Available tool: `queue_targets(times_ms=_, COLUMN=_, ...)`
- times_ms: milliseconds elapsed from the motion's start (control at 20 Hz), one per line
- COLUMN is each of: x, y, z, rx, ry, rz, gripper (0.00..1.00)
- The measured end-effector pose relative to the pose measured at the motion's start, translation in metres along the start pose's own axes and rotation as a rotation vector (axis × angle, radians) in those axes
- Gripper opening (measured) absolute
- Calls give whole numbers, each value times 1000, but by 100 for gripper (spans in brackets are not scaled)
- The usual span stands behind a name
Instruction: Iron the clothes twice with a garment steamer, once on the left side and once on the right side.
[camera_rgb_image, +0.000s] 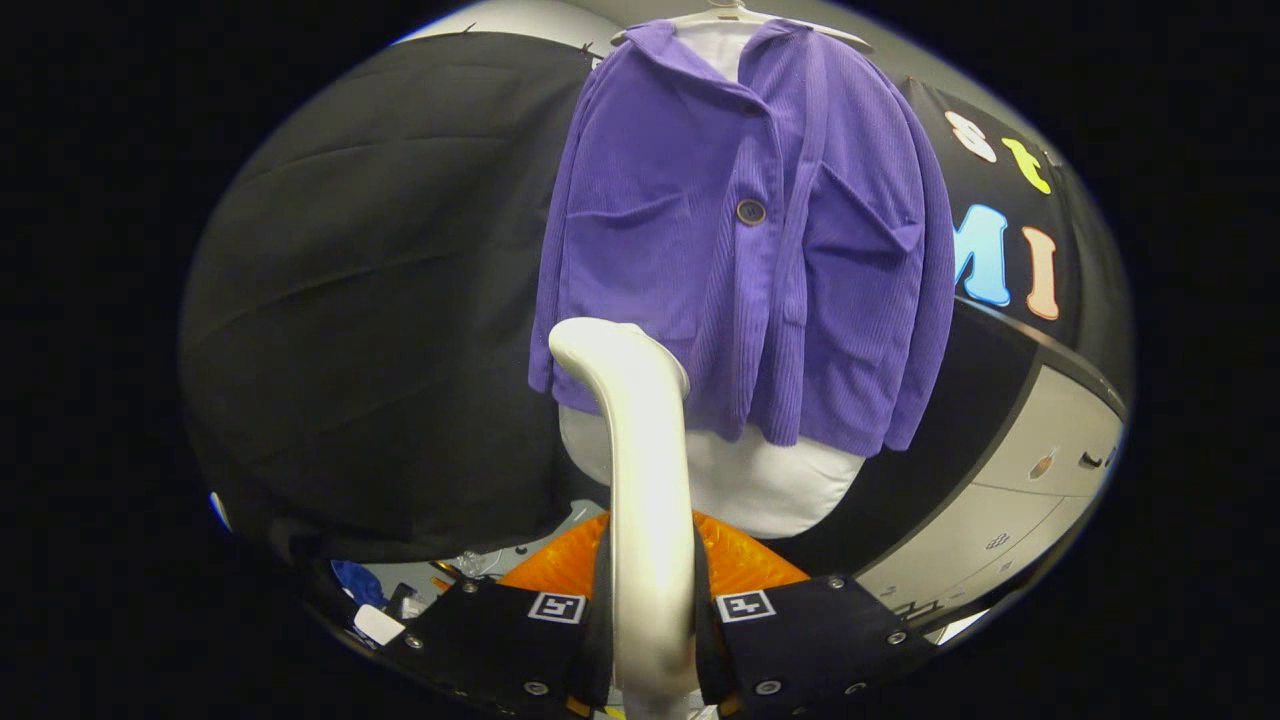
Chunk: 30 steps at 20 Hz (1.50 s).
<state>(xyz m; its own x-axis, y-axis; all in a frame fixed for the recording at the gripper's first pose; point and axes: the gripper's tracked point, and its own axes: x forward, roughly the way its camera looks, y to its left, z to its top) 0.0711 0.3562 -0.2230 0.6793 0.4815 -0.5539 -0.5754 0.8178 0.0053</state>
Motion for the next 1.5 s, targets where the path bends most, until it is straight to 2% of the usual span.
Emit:
queue_targets(times_ms=250, x=-11, y=-4, z=-39, rx=42, ry=39, rz=15, gripper=33)
queue_targets(times_ms=500, x=-51, y=-29, z=-37, rx=126, ry=-20, rz=-1, gripper=33)
queue_targets(times_ms=700, x=-89, y=-65, z=-10, rx=156, ry=-105, rz=-33, gripper=33)
queue_targets(times_ms=1000, x=-157, y=-140, z=63, rx=189, ry=-318, rz=-119, gripper=33)
queue_targets(times_ms=1500, x=-218, y=-257, z=134, rx=246, ry=-481, rz=-257, gripper=34)
